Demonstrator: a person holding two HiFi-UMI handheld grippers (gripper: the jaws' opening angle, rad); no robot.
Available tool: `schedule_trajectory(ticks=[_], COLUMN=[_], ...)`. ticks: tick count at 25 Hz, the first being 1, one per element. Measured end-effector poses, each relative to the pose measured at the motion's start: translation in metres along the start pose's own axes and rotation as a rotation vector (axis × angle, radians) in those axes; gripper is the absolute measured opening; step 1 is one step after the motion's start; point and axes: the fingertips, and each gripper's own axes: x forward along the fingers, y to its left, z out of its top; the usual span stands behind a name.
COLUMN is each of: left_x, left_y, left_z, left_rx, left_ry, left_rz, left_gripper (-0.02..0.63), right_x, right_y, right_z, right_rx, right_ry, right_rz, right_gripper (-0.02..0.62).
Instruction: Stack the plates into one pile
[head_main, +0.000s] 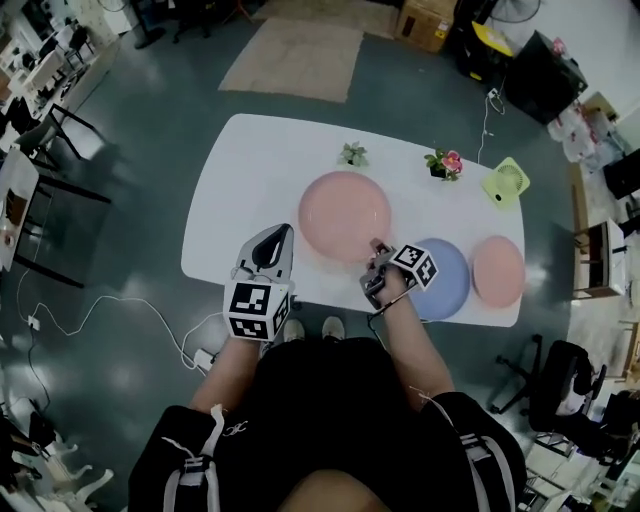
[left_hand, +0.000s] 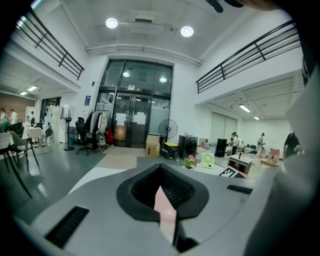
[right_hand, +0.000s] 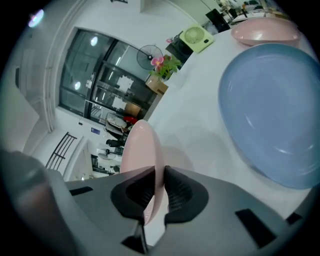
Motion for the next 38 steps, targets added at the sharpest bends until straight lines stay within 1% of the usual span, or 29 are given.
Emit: schedule_trajectory(ticks=[3,5,8,11,15,19,22,26,28,31,33,36,37,38], left_x=[0.015,0.028,0.046,0.058,0.069,0.074,0.073,0.071,0.069,0.066,0.065,0.065,0.065,0.065], left_y=[-0.019,-0.037,-0.073,-0.114,-0.163,-0.205,-0.231,-0.258,-0.266,-0.271,-0.272,-0.272,-0.272,-0.272], left_z=[0.004,0.006,0.01,0.014,0.011,0.004,0.005,0.0,-0.002,-0.004,-0.005,-0.005,-0.005,-0.005], left_rx=[0.009,0.015,0.032,0.067,0.099,0.125,0.145,0.161,0.166,0.17,0.17,0.169,0.17,0.17], left_ry=[0.0,0.003,0.01,0.011,0.019,0.034,0.036,0.048,0.054,0.056,0.055,0.056,0.056,0.055], left_rz=[-0.062,-0.122,-0.227,-0.331,-0.45,-0.546,-0.602,-0.648,-0.661,-0.669,-0.67,-0.663,-0.661,-0.66], left_gripper=[0.013,0.014,0.013,0.013,0.014,0.013,0.014,0.014,0.013,0.012,0.013,0.014,0.014,0.014], right_x=[-0.033,-0.057,-0.094,-0.133,-0.181,-0.217,-0.231,-0.233,-0.23,-0.224,-0.223,-0.227,-0.23,-0.236], right_y=[-0.006,-0.016,-0.043,-0.075,-0.124,-0.171,-0.197,-0.223,-0.23,-0.233,-0.231,-0.232,-0.234,-0.237], right_z=[0.021,0.036,0.057,0.068,0.075,0.071,0.065,0.057,0.057,0.057,0.058,0.062,0.063,0.064], right_rx=[0.038,0.068,0.117,0.177,0.254,0.326,0.386,0.431,0.407,0.317,0.262,0.188,0.163,0.138], right_ry=[-0.07,-0.129,-0.215,-0.297,-0.399,-0.473,-0.505,-0.516,-0.509,-0.478,-0.464,-0.466,-0.475,-0.489], right_rz=[0.009,0.003,-0.02,-0.046,-0.085,-0.142,-0.168,-0.221,-0.255,-0.314,-0.337,-0.385,-0.416,-0.453], right_gripper=[0.066,0.071,0.071,0.074,0.075,0.078,0.08,0.077,0.074,0.077,0.077,0.085,0.094,0.118])
